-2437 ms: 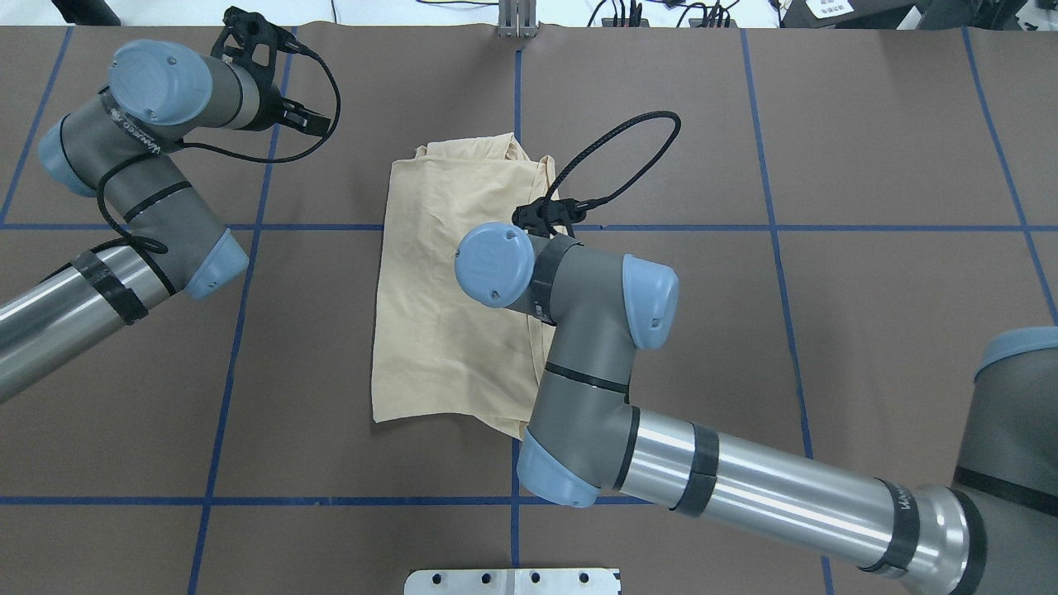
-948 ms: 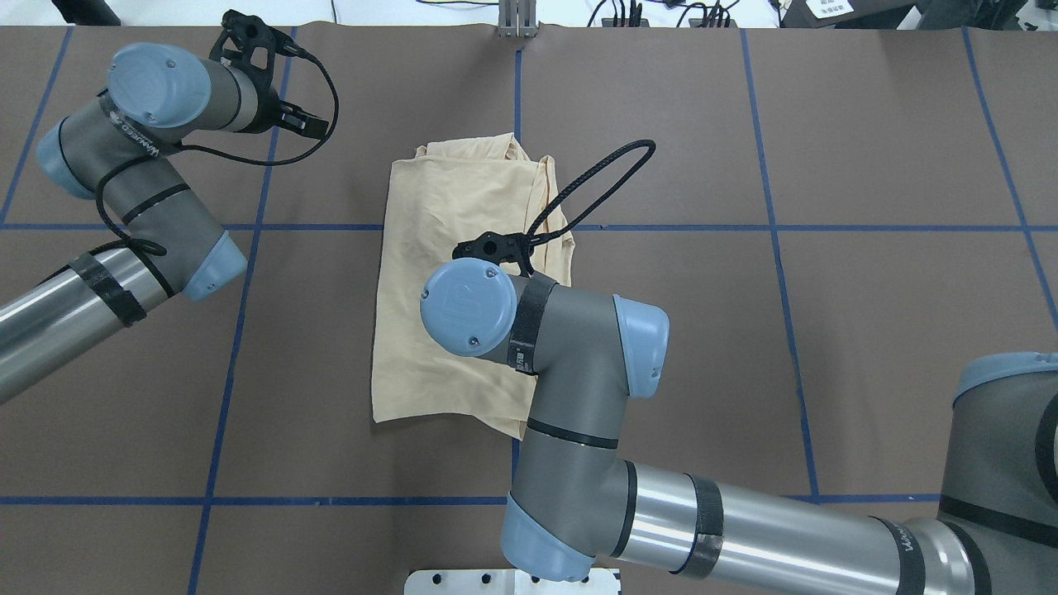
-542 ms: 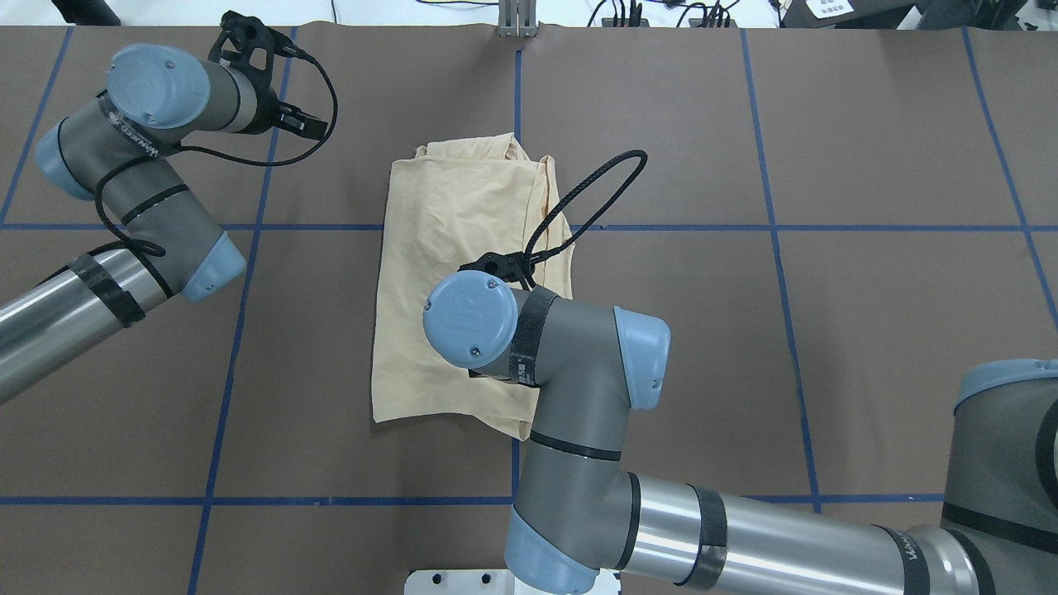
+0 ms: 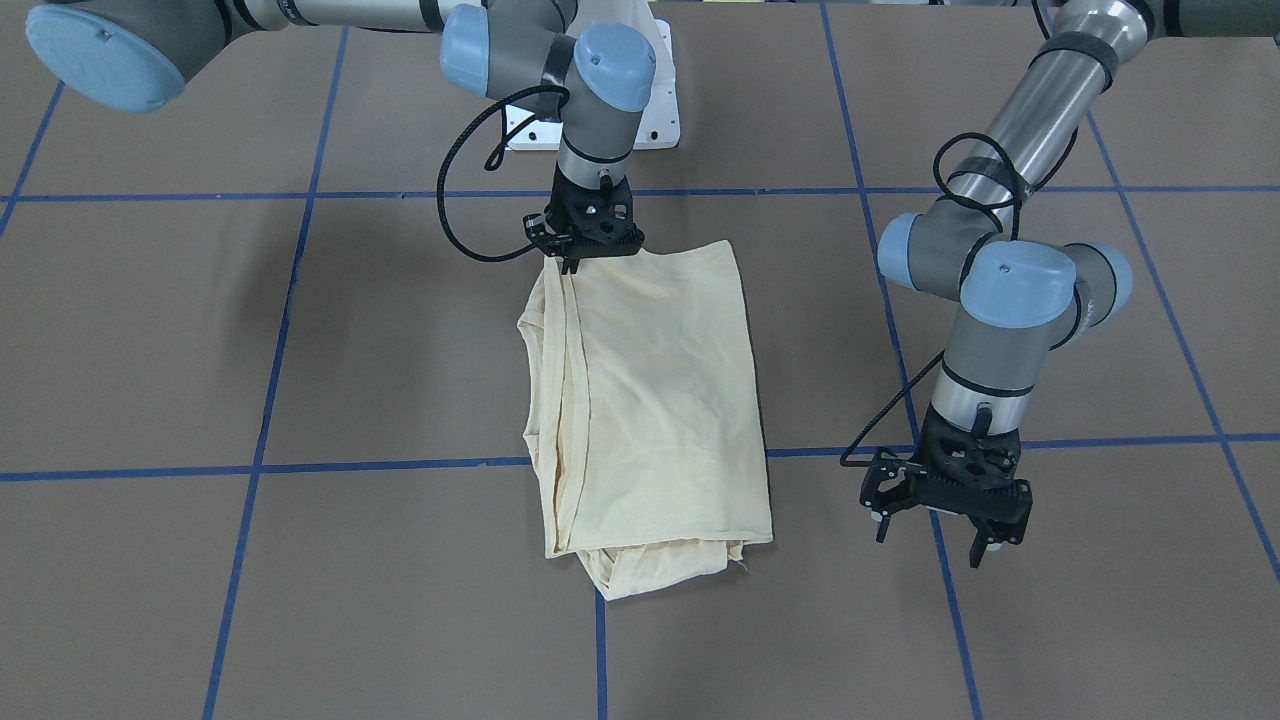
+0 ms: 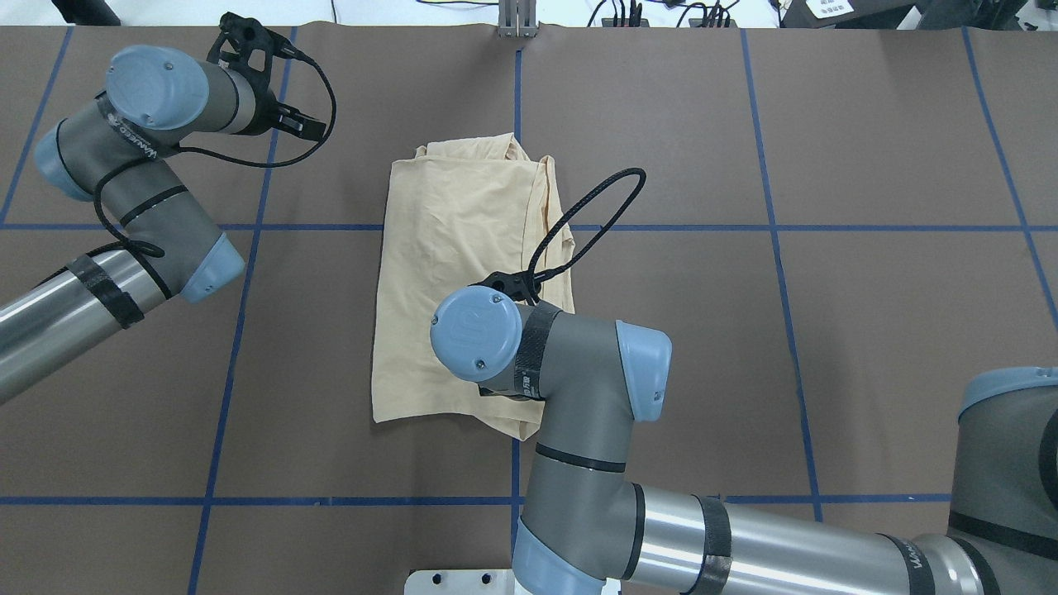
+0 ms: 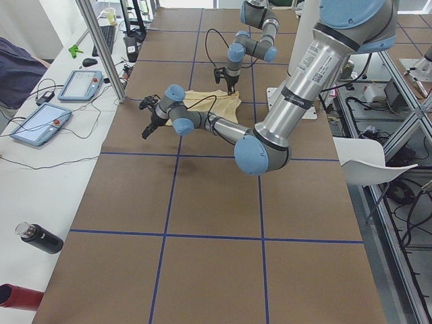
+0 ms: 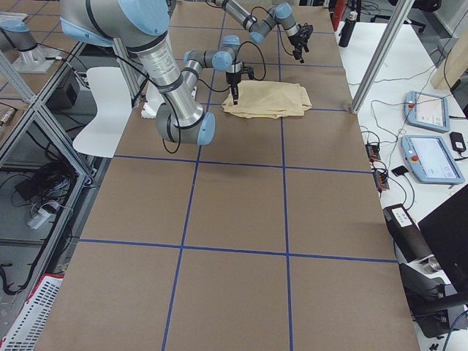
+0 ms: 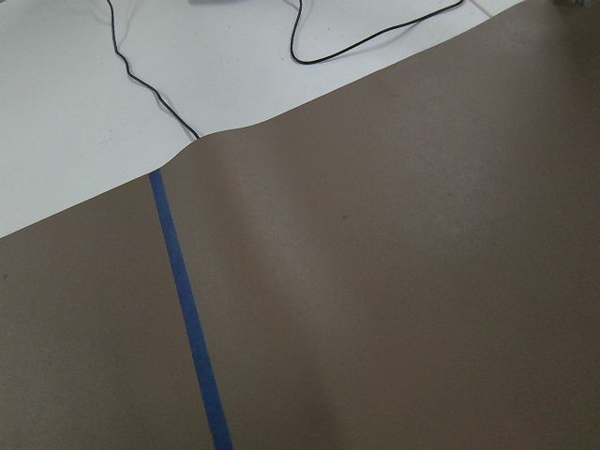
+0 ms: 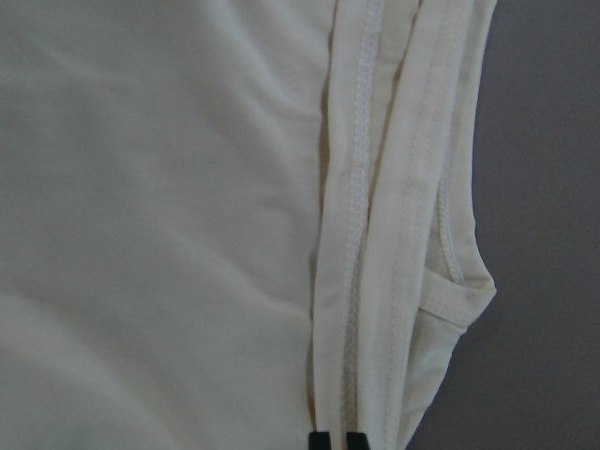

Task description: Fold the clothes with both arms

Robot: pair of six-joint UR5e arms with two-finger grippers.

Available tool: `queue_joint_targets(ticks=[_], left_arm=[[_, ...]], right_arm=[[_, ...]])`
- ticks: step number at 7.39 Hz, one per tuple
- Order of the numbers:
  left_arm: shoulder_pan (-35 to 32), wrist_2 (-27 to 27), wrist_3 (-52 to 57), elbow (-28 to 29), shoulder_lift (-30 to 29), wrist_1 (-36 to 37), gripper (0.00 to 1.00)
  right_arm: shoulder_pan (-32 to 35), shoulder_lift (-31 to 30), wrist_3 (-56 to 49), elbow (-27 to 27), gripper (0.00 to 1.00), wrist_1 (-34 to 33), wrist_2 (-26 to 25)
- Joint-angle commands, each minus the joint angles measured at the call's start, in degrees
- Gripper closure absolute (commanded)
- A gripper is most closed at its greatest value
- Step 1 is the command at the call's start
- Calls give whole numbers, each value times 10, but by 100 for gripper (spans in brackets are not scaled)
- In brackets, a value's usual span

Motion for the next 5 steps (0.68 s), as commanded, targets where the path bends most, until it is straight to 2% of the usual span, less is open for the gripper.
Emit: queue_joint_targets(ticks=[1,3,5], left_arm=[[0,0,0,0,-1,0,0],[0,0,0,0,-1,0,0],[0,0,0,0,-1,0,0]], right_arm=[[-4,-1,0,-3,77,0,0],[-10,-3,1,-5,74,-1,-1],[-12,-2,1,-5,76,-12,-4]])
